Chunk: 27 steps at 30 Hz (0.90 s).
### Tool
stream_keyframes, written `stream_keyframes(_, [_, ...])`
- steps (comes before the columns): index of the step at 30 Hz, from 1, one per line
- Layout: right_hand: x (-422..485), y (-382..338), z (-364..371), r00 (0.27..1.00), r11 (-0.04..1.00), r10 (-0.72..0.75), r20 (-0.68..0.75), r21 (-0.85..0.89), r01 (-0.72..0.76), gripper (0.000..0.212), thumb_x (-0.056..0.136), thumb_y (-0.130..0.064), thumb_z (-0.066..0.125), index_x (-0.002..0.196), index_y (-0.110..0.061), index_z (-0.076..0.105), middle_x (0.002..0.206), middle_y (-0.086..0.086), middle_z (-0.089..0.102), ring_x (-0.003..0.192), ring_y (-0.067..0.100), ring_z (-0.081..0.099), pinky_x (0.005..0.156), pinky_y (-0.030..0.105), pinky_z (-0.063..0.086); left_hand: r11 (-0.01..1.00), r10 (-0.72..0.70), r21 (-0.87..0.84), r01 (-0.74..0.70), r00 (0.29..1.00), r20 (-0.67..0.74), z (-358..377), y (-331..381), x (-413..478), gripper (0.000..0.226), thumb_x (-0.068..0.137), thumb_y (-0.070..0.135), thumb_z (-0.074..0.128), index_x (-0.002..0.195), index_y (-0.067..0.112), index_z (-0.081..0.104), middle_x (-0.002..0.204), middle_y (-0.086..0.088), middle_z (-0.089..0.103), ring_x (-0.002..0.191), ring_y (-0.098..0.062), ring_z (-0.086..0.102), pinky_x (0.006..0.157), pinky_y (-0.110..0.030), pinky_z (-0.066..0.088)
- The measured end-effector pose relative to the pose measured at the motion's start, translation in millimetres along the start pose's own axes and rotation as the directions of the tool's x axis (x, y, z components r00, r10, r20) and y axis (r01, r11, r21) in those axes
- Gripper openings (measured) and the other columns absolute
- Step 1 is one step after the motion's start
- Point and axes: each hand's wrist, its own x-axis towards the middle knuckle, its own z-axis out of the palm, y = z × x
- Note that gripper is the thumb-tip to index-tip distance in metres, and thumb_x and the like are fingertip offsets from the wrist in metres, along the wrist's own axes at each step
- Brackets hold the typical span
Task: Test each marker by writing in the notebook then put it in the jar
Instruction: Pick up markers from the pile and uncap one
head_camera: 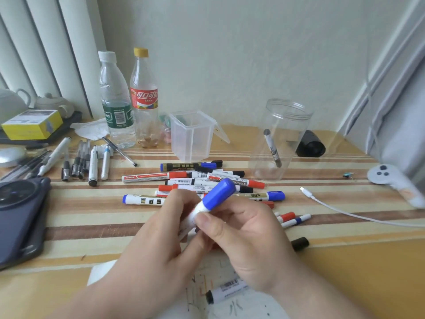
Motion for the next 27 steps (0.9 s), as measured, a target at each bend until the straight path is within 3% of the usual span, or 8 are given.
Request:
stream_keyframes(5, [1.5,-3.7,-3.1,0.995,0.993,-0.052,-0.089,-0.11,0.042,0.011,0.093,-0.017,0.069,0.095,-0.006,0.072,0.081,0.004,0.072,0.07,0.014,0.066,0.064,0.026,0.053,0.997,-0.058,-0.045,0.056,0.998,-0.028,6.2,-8.7,-2.0,0.048,0.075,0.055,0.056,0.119,0.044,0.041,0.106,0.014,0.065,0.084,-0.016,0.067,0.072,-0.032,0.055])
stream_keyframes(7, [4.4,-14.6,-9.4,0.985,0.981,-0.091,-0.143,-0.183,0.064,0.013,0.092,-0.023,0.07,0.092,-0.01,0.074,0.074,-0.006,0.068,0.065,0.003,0.061,0.064,0.017,0.046,0.999,-0.041,-0.012,0.041,0.999,-0.024,7.9,-7.4,-1.7,0.062,0.073,0.055,0.061,0.13,0.053,0.034,0.116,0.019,0.058,0.09,-0.011,0.064,0.072,-0.02,0.052])
stream_keyframes(10, [17.1,-47.7,-29.2,0.957,0.948,-0.151,-0.246,-0.309,0.071,0.017,0.092,-0.028,0.071,0.089,-0.011,0.075,0.06,-0.011,0.059,0.054,0.002,0.051,0.057,0.018,0.039,0.999,-0.029,0.035,0.03,0.999,-0.044,7.4,-8.3,-1.9,0.074,0.074,0.053,0.067,0.138,0.055,0.029,0.119,0.021,0.054,0.097,-0.007,0.059,0.071,-0.009,0.045])
stream_keyframes(13, [44.7,-97.2,-61.3,0.888,0.875,-0.273,-0.37,-0.48,0.069,0.022,0.09,-0.033,0.073,0.081,-0.012,0.074,0.053,-0.007,0.054,0.05,0.007,0.045,0.055,0.029,0.037,0.992,0.025,0.125,-0.019,0.999,-0.043,6.0,-13.4,-0.7,0.075,0.078,0.032,0.079,0.134,0.055,0.035,0.114,0.025,0.056,0.098,0.001,0.057,0.074,-0.005,0.043])
stream_keyframes(15, [68.8,-130.0,-82.0,0.821,0.816,-0.363,-0.44,-0.575,0.052,0.027,0.086,-0.039,0.074,0.074,-0.014,0.072,0.058,0.005,0.061,0.053,0.013,0.05,0.056,0.034,0.041,0.979,0.072,0.192,-0.064,0.997,-0.037,5.8,-15.2,0.6,0.066,0.079,0.025,0.08,0.127,0.052,0.043,0.109,0.028,0.056,0.097,0.005,0.056,0.073,-0.009,0.045])
stream_keyframes(20, [129.0,-165.1,-134.5,0.745,0.733,-0.371,-0.554,-0.667,-0.131,0.023,0.078,-0.034,0.074,0.066,-0.015,0.07,0.071,0.006,0.072,0.054,0.013,0.058,0.057,0.032,0.045,0.963,0.121,0.237,-0.125,0.992,0.029,4.6,-14.6,5.7,0.018,0.081,0.04,0.066,0.097,0.047,0.06,0.096,0.03,0.056,0.089,0.009,0.055,0.075,-0.005,0.042])
stream_keyframes(23, [143.0,-150.3,-149.2,0.765,0.624,-0.288,-0.576,-0.719,-0.307,0.027,0.077,-0.033,0.071,0.075,-0.006,0.073,0.075,0.02,0.068,0.061,0.02,0.053,0.059,0.031,0.043,0.959,0.15,0.238,-0.156,0.988,0.043,5.8,-15.2,6.6,0.007,0.081,0.038,0.067,0.082,0.043,0.062,0.088,0.027,0.057,0.081,0.007,0.055,0.071,-0.003,0.04])
stream_keyframes(27, [139.0,-126.2,-148.7,0.789,0.483,-0.164,-0.592,-0.745,-0.46,0.026,0.08,-0.025,0.072,0.082,0.002,0.071,0.067,0.009,0.053,0.061,0.02,0.045,0.056,0.028,0.036,0.953,0.188,0.232,-0.196,0.981,0.055,4.7,-15.1,7.1,0.007,0.084,0.044,0.06,0.078,0.041,0.061,0.084,0.026,0.057,0.082,0.002,0.057,0.076,-0.015,0.044])
